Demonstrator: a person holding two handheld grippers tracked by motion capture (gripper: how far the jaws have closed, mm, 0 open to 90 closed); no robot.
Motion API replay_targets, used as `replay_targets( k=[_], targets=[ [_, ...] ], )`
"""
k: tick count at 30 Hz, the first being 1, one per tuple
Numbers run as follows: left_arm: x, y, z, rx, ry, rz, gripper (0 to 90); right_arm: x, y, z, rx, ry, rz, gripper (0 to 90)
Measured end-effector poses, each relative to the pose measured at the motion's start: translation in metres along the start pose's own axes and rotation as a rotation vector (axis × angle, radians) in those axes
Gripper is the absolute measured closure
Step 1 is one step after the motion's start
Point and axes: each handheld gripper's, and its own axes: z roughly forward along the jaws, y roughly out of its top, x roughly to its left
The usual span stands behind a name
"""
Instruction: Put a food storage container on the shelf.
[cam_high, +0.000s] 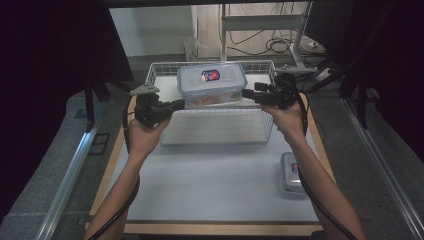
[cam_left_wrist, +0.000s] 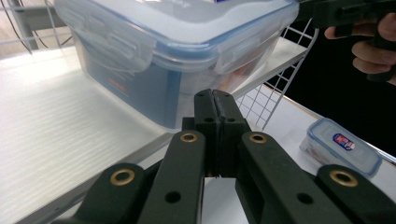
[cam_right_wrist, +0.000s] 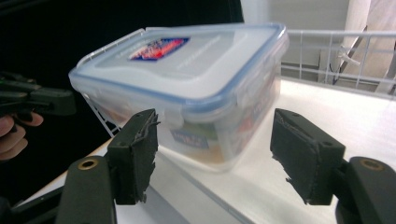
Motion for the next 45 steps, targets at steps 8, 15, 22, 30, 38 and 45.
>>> replay_targets(
  k=[8,15,22,30,38,45],
  targets=[
    [0.006,0.001,0.014,0.015,0.016,-0.03,89.6,0.001,-0.011,0.002,0.046,-0.011,-0.044,32.9],
    [0.011,0.004,0.019,0.018,0.017,-0.054,89.7,0.007,-0.014,0.008,0.068,-0.027,-0.083,33.6],
    [0.012,0.005,0.022,0.02,0.02,-0.063,89.6,0.009,-0.016,0.011,0.073,-0.03,-0.087,33.5],
    [0.002,0.003,0.015,0.021,0.034,-0.011,83.4,0.013,-0.019,0.009,0.068,-0.021,-0.097,31.9],
    [-0.005,-0.011,0.004,0.008,0.03,-0.008,71.5,0.018,-0.028,0.001,0.065,-0.016,-0.113,29.8],
    [-0.016,-0.03,0.005,0.033,0.021,0.014,63.8,0.023,-0.044,-0.005,0.094,-0.005,-0.144,26.7]
  ],
)
